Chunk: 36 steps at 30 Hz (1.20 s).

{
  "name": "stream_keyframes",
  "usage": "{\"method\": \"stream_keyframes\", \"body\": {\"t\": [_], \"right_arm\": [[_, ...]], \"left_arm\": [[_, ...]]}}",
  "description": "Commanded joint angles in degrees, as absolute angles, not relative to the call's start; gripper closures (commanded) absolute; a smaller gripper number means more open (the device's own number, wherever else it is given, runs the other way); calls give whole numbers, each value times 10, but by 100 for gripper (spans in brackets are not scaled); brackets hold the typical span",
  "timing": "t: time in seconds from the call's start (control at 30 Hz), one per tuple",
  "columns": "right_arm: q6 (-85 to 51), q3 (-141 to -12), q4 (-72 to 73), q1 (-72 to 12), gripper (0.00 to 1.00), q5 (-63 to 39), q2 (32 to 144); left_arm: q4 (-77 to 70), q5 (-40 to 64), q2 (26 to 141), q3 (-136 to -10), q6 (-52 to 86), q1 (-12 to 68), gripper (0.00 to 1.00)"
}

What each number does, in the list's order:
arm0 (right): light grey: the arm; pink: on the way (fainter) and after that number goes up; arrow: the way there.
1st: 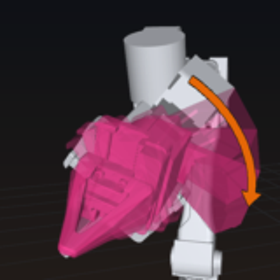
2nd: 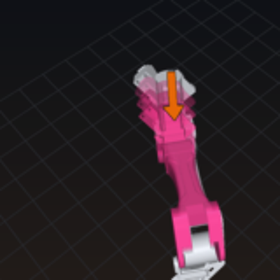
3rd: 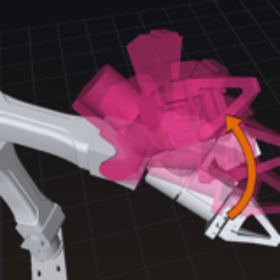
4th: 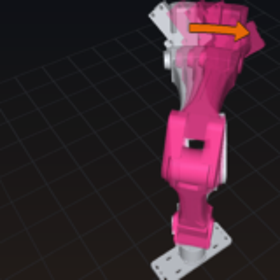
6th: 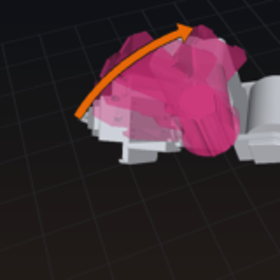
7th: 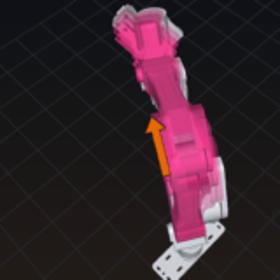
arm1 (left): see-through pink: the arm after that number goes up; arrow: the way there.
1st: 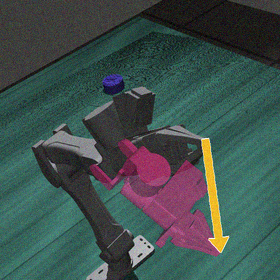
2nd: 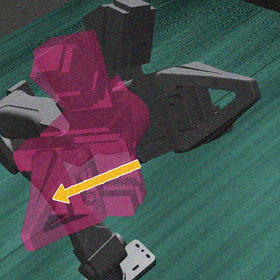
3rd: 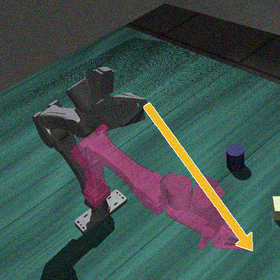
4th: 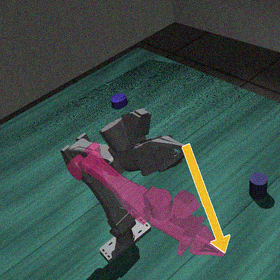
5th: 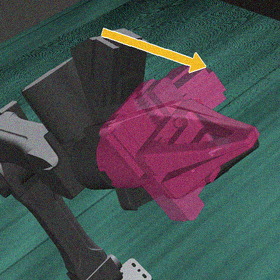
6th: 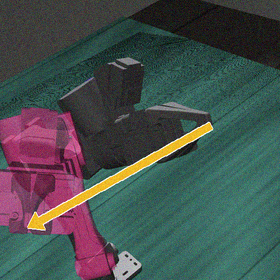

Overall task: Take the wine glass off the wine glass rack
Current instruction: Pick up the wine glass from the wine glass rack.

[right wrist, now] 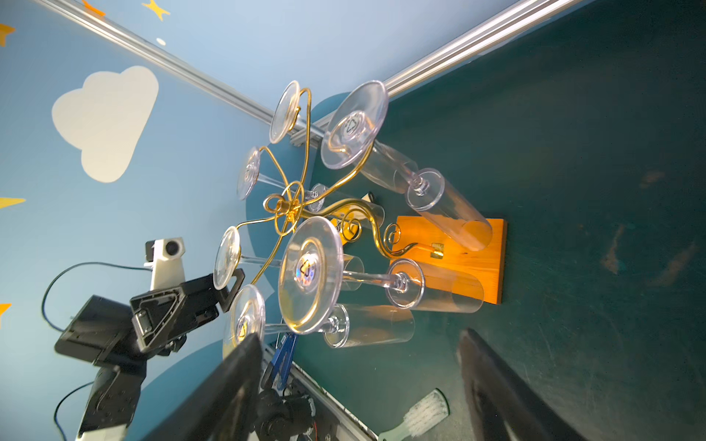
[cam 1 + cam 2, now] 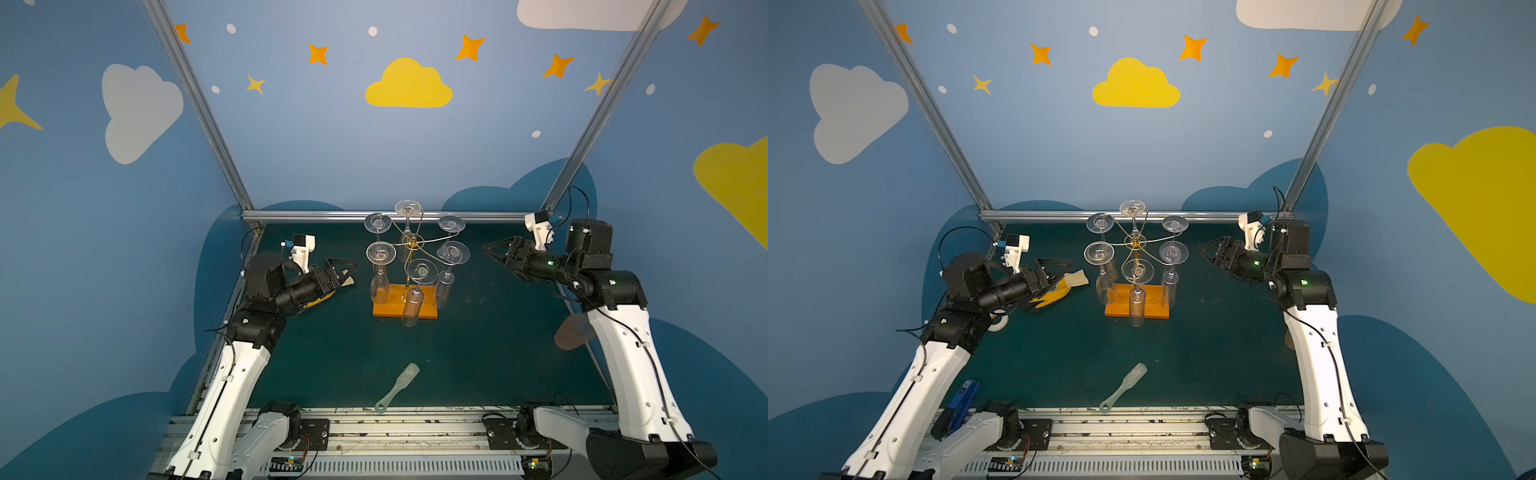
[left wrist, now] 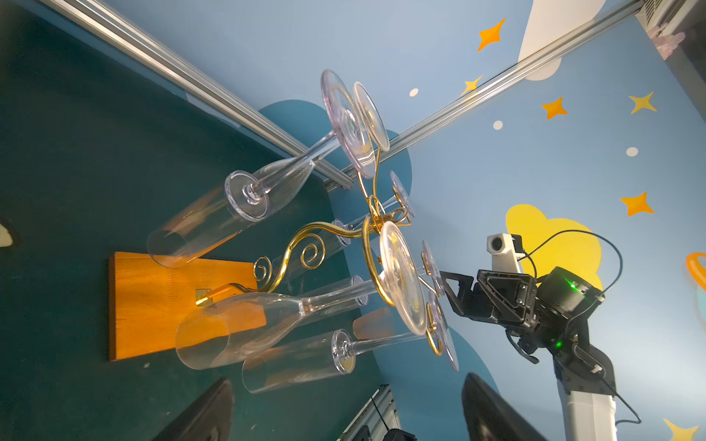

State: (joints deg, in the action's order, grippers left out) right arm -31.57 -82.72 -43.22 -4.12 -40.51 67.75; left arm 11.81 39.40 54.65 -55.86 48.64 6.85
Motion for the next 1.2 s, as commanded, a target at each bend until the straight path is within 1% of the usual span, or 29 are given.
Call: {"method": "stream_keyframes", "body": {"t": [0.0,0.17,0.23,0.37,0.63,0.7,0.83,1.03,1.17], "right_arm": [[-351,-837,-401,-41,28,-464,691],[-386,-818,-360,-40,39,-501,706],[-395,-814,-348,-41,40,-517,715],[-422,-797,-318,-42,51,-539,726],[-445,-745,-271,-45,61,-560,723],[-461,-730,-245,-50,66,-563,721],[-479,-723,-210,-61,68,-565,725],[-482,-743,-209,-76,68,-571,747],[-481,-746,-211,-80,73,-574,755]], "left_arm": [[69,391,544,-566,518,76,8],[34,377,549,-549,544,78,8],[27,376,551,-547,544,78,8],[26,365,551,-542,548,78,7],[12,361,531,-513,559,78,6],[12,357,525,-506,560,78,6],[14,359,521,-503,562,78,6],[14,353,517,-501,562,78,6],[14,346,512,-497,563,78,5]]}}
